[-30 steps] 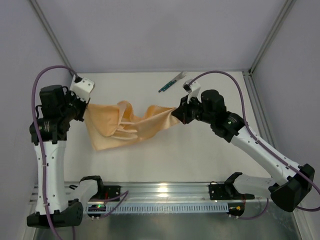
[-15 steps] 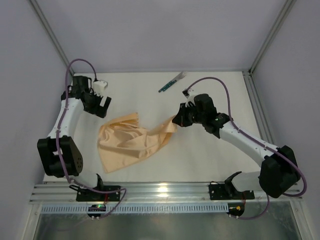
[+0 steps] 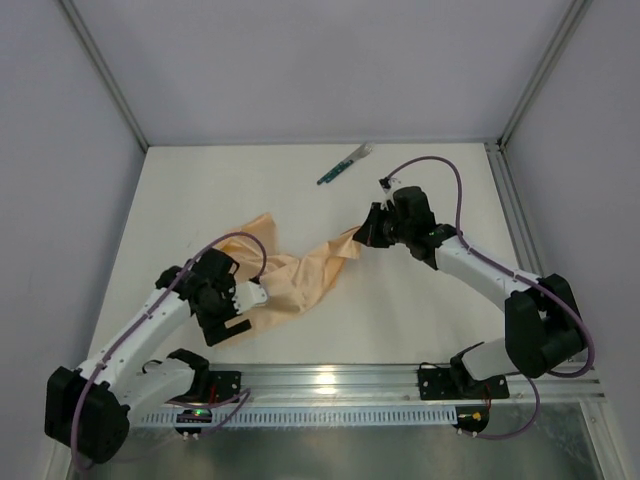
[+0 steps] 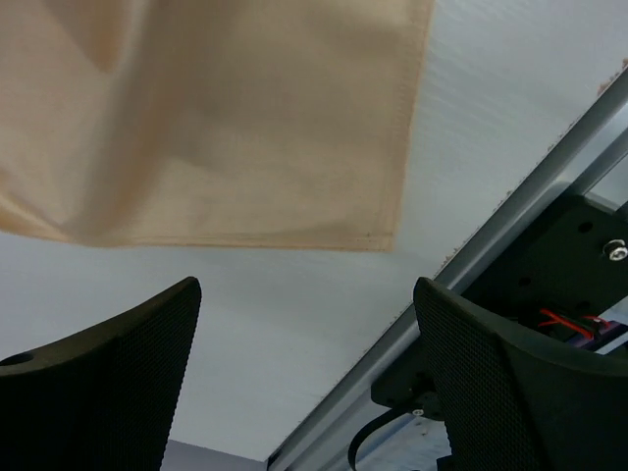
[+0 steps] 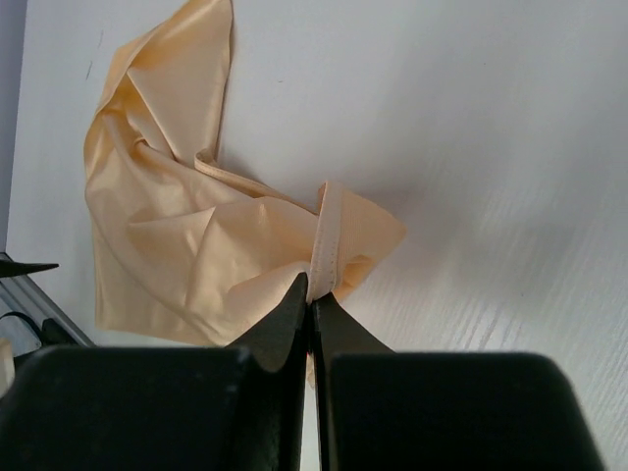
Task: Fold the napkin into a case and place the utensils inside
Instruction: Pick up the crumpled napkin from the center of the board.
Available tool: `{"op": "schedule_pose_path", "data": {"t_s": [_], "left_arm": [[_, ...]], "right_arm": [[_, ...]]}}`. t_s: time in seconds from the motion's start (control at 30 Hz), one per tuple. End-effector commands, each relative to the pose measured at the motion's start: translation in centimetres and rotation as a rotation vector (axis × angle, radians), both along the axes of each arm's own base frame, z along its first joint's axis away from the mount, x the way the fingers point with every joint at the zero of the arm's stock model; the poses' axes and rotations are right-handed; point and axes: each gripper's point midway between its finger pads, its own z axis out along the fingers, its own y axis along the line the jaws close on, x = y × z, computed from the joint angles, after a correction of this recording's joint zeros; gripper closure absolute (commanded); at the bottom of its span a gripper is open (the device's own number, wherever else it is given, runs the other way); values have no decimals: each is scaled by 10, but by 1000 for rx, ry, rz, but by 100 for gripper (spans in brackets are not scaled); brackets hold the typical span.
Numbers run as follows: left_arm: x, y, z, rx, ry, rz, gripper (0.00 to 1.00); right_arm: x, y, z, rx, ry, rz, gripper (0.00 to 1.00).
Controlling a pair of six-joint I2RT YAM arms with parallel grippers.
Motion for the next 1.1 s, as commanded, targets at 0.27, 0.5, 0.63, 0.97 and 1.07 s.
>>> {"op": "schedule_pose_path", "data": {"t_s": [0.27,0.5,0.63,0.97,1.07], "left_arm": [[-18,-20,-42,119,119,-213,3],[-5,-12,-66,276,105,-260,6],[13,0,-71,365,11,-266,8],[17,-28,-86,244,10,-252,42],[16,-37,-81,195,15,-261,59]], "right_arm": [[25,-10,11,-19,-58,-89,96],[31,-13,12,-19,-58,-110,96],[32,-11,13,-14,-66,-104,96],[36,-10,14,-17,-75,-104,96],[36,-12,12,-23,-70,-104,96]]}}
